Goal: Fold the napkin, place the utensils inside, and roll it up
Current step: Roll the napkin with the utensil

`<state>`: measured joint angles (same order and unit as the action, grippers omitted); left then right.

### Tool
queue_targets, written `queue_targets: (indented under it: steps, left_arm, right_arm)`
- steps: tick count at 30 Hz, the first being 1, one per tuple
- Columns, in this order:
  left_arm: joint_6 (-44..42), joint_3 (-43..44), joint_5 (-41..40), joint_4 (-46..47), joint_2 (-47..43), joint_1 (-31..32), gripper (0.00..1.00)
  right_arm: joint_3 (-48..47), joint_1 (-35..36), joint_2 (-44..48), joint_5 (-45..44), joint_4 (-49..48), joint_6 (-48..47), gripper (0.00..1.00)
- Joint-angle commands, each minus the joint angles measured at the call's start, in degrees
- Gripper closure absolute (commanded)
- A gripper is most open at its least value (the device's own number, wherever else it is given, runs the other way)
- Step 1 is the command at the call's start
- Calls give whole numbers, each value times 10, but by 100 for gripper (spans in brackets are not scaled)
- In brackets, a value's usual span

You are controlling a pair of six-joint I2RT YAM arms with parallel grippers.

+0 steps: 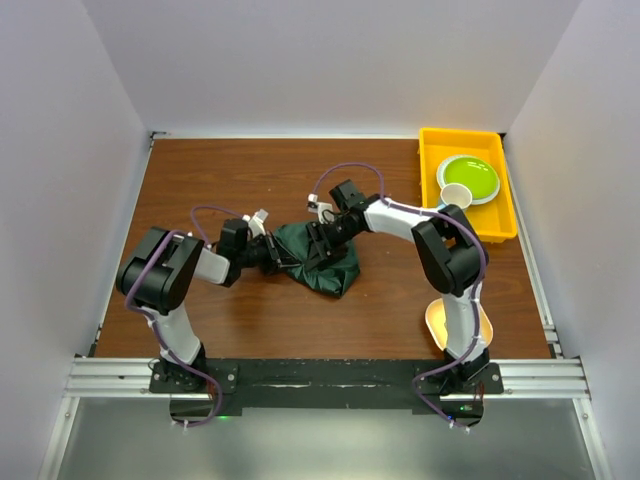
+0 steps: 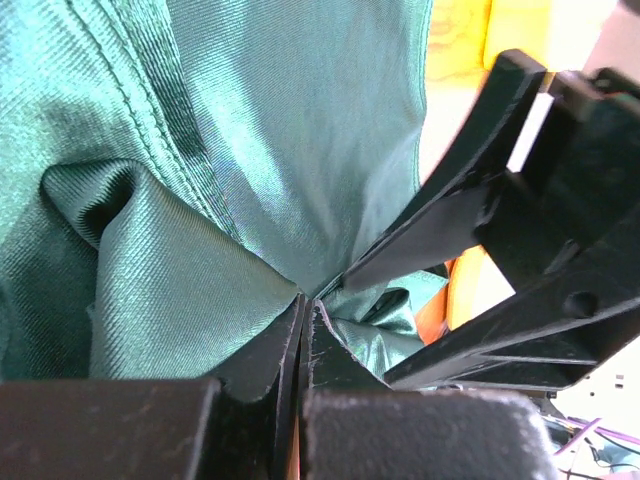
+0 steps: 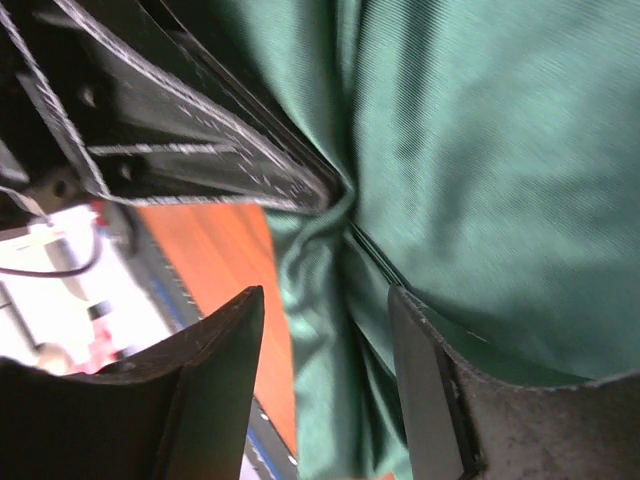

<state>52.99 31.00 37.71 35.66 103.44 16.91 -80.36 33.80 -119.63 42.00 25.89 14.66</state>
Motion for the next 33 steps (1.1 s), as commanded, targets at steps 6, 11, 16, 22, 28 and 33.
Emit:
queue_targets:
  steps: [6, 11, 16, 22, 28, 33]
  left_arm:
    - [-66, -2, -43, -135, 30, 4, 100]
    - [-71, 12, -43, -161, 33, 4, 100]
    - [-79, 25, -46, -196, 34, 4, 100]
    - [-86, 39, -49, -216, 41, 3, 100]
    - [-90, 40, -49, -219, 50, 1, 100]
    - [-99, 44, -49, -227, 55, -6, 100]
  right_arm:
    - [18, 16, 112, -114, 108, -95, 40]
    - [58, 28, 150, -146, 90, -102, 41]
    - [75, 50, 139, -145, 78, -113, 42]
    - [94, 65, 124, -192, 65, -110, 47]
    - [151, 63, 131, -232, 45, -103, 66]
    - [187, 64, 139, -223, 21, -91, 75]
